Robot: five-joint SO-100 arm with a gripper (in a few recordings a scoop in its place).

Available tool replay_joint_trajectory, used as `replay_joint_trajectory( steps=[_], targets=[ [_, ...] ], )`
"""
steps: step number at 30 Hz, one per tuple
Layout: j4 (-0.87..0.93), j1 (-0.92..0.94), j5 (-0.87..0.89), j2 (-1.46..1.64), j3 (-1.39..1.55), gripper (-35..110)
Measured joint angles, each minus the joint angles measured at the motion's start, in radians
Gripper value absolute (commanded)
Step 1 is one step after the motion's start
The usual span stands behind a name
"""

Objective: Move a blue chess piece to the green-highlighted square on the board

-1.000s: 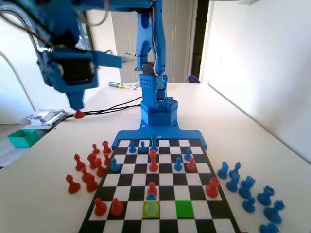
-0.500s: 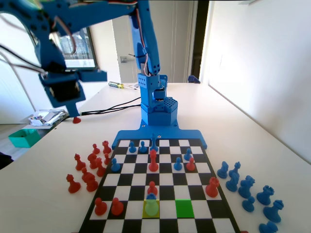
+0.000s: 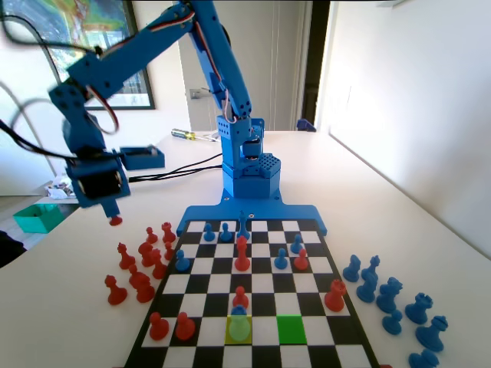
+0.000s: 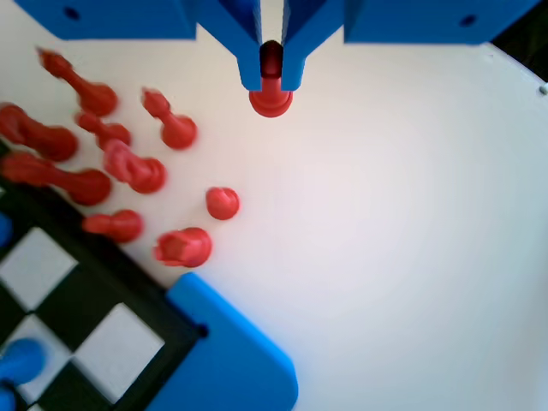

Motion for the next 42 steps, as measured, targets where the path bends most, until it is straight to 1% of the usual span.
replay_joint_trajectory(
  steps=[6, 17, 24, 33, 40, 42],
  targets=[
    [-0.101, -0.009, -0.009, 0.0, 0.097, 1],
    [-0.15, -0.035, -0.017, -0.074, 0.114, 1],
    [-0.163, -0.048, -0.017, -0.101, 0.094, 1],
    [-0.164, -0.051, -0.034, -0.103, 0.094, 12],
    [-0.149, -0.046, -0.074, -0.103, 0.081, 14],
    [-0.117, -0.038, -0.094, -0.103, 0.074, 14]
  ],
)
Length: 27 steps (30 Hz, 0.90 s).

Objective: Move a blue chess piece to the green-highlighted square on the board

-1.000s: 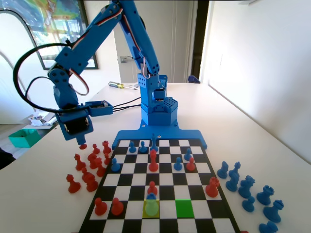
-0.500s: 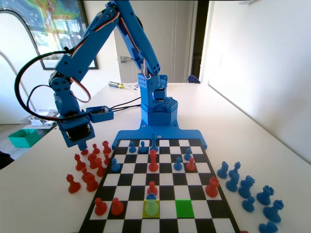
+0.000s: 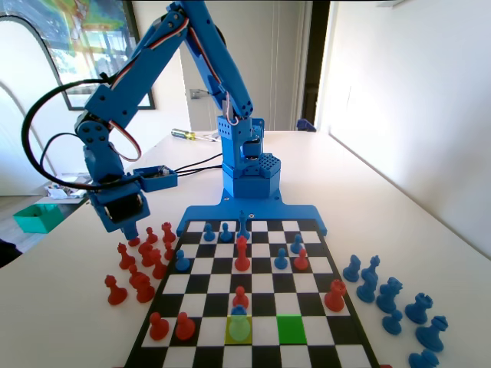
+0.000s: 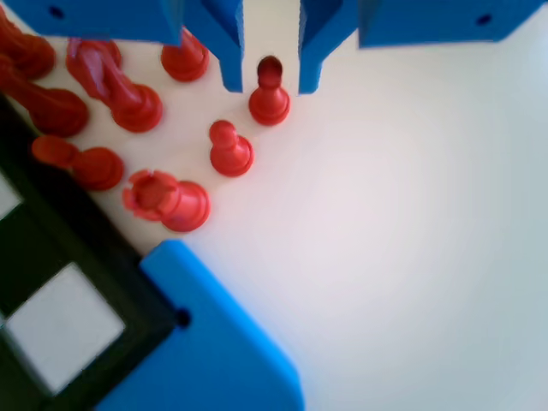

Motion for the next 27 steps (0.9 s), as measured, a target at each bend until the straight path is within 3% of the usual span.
replay_joint_trajectory(
  steps=[16, 27],
  targets=[
    [0.515, -0.083, -0.061, 0.255, -0.179, 14],
    [0.624, -0.425, 0.066, 0.449, -0.222, 14]
  ],
)
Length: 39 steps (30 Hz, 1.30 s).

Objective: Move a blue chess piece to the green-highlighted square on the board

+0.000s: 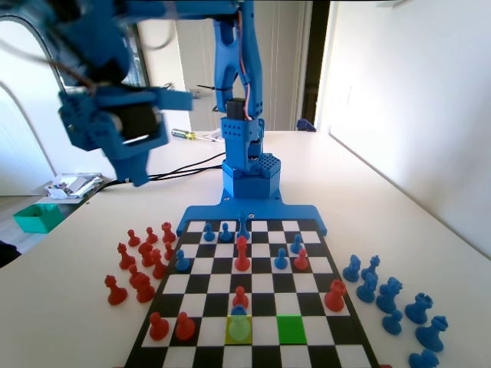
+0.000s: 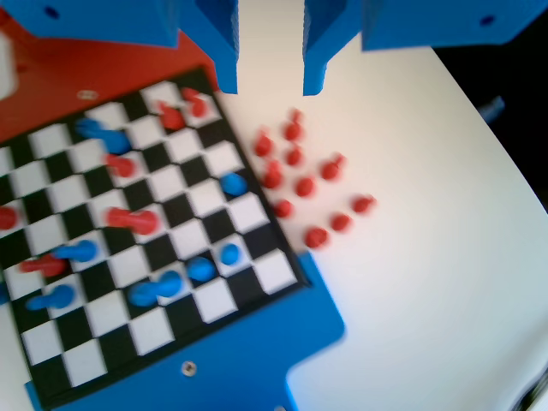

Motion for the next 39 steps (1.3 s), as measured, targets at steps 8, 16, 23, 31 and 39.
replay_joint_trajectory(
  steps=[8, 16, 23, 31, 39],
  targets=[
    [-0.041, -0.265, 0.023, 0.012, -0.015, 15],
    [-0.098, -0.436, 0.025, -0.143, -0.083, 15],
    [-0.164, -0.476, 0.038, -0.321, -0.189, 15],
    [-0.206, -0.462, 0.043, -0.463, -0.316, 15],
    [-0.239, -0.46, 0.028, -0.514, -0.328, 15]
  ],
)
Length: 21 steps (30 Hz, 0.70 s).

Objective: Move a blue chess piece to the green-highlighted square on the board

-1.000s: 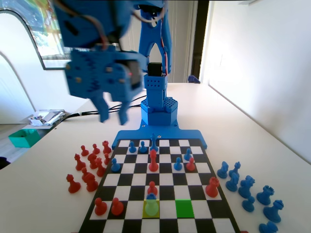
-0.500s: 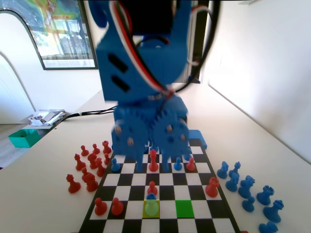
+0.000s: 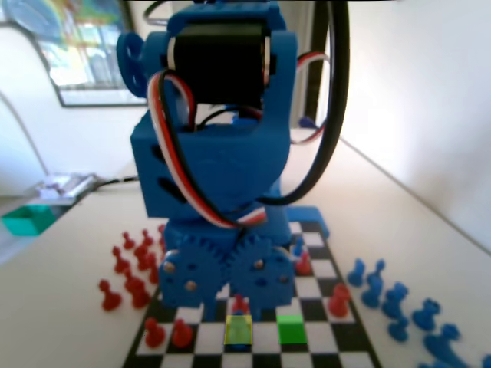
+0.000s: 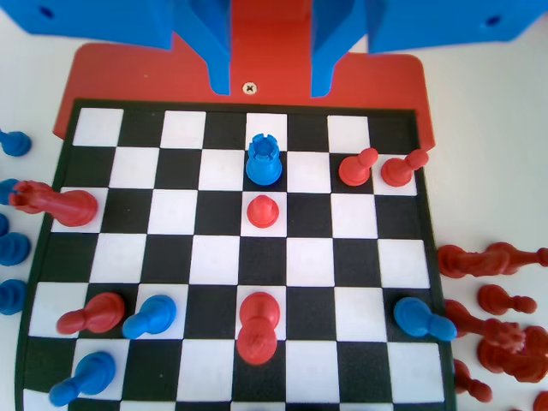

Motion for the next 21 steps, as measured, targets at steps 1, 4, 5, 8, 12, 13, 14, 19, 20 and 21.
replay_joint_trajectory(
  steps=[1, 4, 5, 8, 12, 13, 14, 19, 20, 21],
  targets=[
    [0.0, 0.0, 0.0, -0.003, 0.0, 15],
    [-0.008, 0.0, 0.0, -0.021, 0.0, 15],
    [-0.015, 0.0, 0.0, -0.026, 0.0, 15],
    [-0.032, 0.002, 0.0, -0.026, 0.0, 16],
    [-0.06, 0.0, -0.012, -0.026, 0.014, 16],
    [-0.058, 0.0, -0.014, -0.026, 0.014, 16],
    [-0.06, 0.0, -0.014, -0.026, 0.015, 16],
    [-0.061, 0.0, -0.014, -0.043, 0.029, 16],
    [-0.057, 0.0, -0.015, -0.046, 0.031, 16],
    [-0.057, 0.0, -0.015, -0.046, 0.031, 16]
  ],
)
